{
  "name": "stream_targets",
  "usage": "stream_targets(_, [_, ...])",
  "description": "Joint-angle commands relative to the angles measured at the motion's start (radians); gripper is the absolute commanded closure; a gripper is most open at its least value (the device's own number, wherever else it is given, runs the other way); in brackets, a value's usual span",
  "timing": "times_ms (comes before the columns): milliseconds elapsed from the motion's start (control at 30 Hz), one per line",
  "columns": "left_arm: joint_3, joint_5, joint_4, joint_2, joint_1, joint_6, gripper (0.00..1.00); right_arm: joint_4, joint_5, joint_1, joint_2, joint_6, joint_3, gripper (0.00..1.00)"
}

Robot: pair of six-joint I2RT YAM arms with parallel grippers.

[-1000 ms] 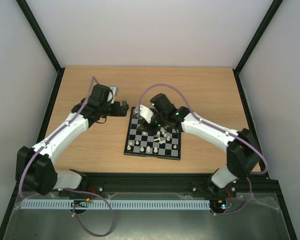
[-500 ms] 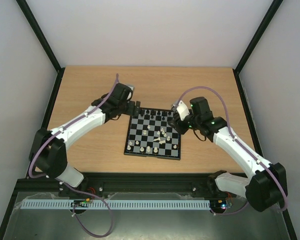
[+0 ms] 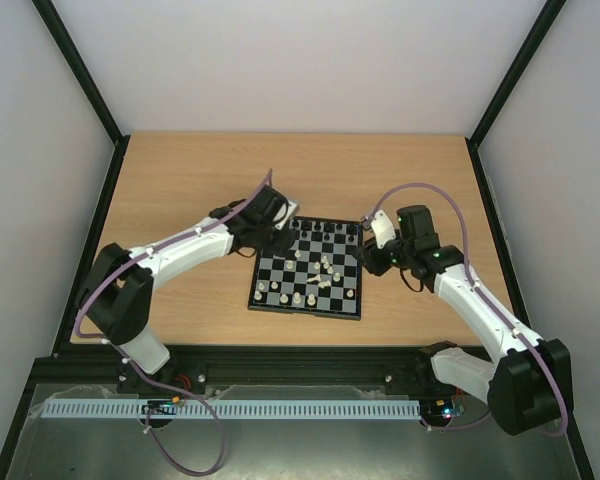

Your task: Set up the chess pieces on the board

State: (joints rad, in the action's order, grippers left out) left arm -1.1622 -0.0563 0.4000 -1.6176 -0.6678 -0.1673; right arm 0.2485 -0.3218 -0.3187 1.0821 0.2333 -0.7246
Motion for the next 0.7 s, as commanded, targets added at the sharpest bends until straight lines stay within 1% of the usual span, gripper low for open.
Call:
stream_targets(0, [-0.010,0.005,0.045,-0.035,-0.053,0.020,0.44,-0.021,0.011,0.005,0.015,0.018,0.001,0.54])
stream_targets(100, [-0.008,-0.022,0.027,-0.028,-0.056,0.012,0.40,-0.022,0.006,0.018,0.028,0.028,0.011,0.54])
stream_targets(167, [-0.026,-0.024,0.053,-0.037,-0.056,0.015,0.40,-0.015,-0.018,0.048,0.050,0.022,0.008,0.54])
stream_targets(267, [-0.067,-0.023,0.115,-0.059,-0.062,0.021,0.39,0.012,-0.101,0.108,0.100,0.002,-0.009,0.55])
stream_targets(333, [-0.068,-0.018,0.130,-0.066,-0.070,0.024,0.39,0.028,-0.148,0.125,0.119,-0.006,-0.020,0.56])
stream_targets(533, [-0.022,0.053,0.092,-0.073,-0.123,0.043,0.36,0.033,-0.172,0.126,0.074,-0.058,-0.046,0.55])
stream_targets(667, [-0.084,0.056,0.179,-0.130,-0.123,0.037,0.38,0.047,-0.226,0.126,0.040,-0.086,-0.056,0.55])
